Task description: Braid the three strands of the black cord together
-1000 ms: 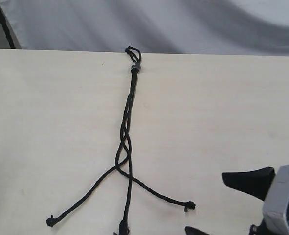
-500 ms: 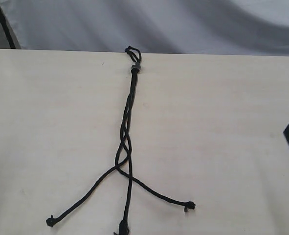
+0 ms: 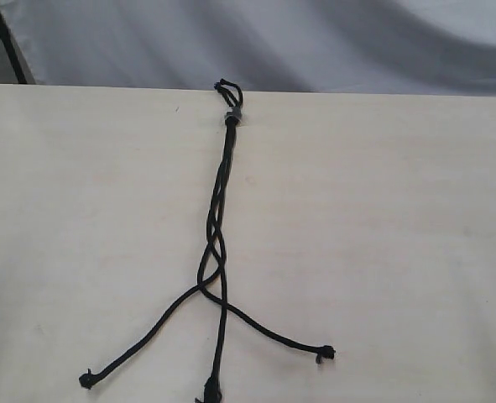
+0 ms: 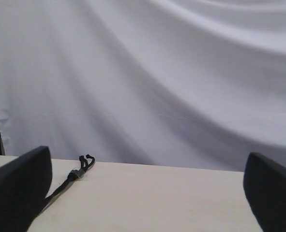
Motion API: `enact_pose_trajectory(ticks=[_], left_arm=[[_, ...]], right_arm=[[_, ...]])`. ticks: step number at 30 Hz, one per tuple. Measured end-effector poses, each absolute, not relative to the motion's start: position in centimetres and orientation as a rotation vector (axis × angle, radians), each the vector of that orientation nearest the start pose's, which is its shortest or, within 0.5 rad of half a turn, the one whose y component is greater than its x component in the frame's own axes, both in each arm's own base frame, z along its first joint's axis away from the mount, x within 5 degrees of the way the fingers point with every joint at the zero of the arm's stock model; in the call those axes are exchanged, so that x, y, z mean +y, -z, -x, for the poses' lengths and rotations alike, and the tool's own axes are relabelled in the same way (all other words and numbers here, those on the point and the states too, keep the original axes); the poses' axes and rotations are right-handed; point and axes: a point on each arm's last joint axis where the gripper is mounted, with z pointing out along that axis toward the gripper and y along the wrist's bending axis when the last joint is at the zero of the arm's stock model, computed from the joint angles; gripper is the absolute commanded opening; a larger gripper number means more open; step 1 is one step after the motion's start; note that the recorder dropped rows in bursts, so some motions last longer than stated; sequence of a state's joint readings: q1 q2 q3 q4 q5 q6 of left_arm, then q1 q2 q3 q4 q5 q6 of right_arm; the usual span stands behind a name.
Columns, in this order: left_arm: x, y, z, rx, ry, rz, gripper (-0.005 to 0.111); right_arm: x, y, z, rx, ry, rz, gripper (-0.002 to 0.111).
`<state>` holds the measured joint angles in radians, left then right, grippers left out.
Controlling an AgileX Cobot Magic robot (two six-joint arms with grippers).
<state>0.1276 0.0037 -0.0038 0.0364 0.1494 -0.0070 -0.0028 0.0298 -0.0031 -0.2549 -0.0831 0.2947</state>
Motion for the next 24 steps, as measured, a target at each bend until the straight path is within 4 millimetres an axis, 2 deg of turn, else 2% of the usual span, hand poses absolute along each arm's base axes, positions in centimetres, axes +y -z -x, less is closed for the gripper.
enact_pose_trajectory(ticks=[9, 24], left_arm=[[0.8, -20.1, -5.6, 1.632, -0.124, 0.085, 0.001], [0.8, -20.1, -5.6, 1.632, -0.124, 0.085, 0.001]], right_arm=[[0.0, -21.3, -5.9, 1.504, -0.05, -0.05, 0.105], [0.1, -20.1, -5.9, 1.639, -0.003, 0.014, 0.105]])
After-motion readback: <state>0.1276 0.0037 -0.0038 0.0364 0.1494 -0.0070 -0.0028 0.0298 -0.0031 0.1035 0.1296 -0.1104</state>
